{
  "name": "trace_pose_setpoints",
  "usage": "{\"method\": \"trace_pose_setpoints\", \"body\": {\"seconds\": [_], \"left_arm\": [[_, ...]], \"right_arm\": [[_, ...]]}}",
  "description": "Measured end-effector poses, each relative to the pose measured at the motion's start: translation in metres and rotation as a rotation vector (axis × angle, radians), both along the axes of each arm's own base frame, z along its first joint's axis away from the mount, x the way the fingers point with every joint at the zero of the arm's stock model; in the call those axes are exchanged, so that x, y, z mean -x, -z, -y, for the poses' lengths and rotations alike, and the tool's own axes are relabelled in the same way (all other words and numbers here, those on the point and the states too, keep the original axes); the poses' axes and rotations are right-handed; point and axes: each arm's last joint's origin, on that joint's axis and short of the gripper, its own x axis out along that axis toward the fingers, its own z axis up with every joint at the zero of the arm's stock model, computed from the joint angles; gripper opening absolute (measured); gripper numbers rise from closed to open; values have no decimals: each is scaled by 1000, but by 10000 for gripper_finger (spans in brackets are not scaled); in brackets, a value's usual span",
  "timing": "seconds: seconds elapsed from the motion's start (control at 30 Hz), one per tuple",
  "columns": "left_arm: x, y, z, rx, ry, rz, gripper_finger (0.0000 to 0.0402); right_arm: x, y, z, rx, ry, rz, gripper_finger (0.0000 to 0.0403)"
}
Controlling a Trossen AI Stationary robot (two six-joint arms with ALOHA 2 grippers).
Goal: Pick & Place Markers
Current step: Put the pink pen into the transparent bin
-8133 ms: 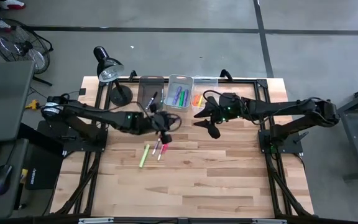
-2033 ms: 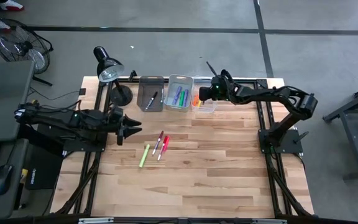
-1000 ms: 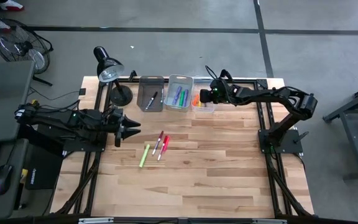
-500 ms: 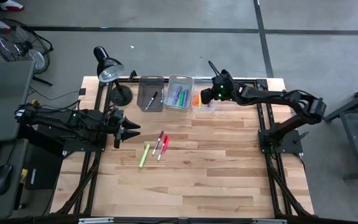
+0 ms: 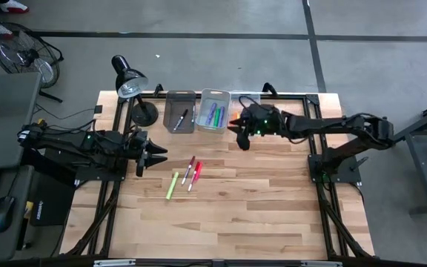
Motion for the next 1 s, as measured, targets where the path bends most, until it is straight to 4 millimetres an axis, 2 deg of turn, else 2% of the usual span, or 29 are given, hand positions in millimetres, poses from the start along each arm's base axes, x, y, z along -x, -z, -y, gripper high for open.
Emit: {"method": "trace_pose_setpoints", "body": {"seconds": [0.23,0.43,0.6,0.73,0.87,1.0], "left_arm": [[0,0,0,0,0,0,172],[0,0,0,1,-1,0,172],[-7,5,1,19,-16,-43,172],[-23,17,4,12,-23,-142,172],[-43,35,7,44,-60,-260,172],[-64,44,11,154,-104,-250,172]], "right_arm": [[-8,1,-39,59,-155,-32,110],[-9,4,-64,85,-176,-62,110],[-9,3,-80,55,-86,-49,110],[-3,0,-84,-79,36,-19,110],[13,-4,-80,-215,176,-46,110],[32,-9,-77,-261,302,-82,110]]}}
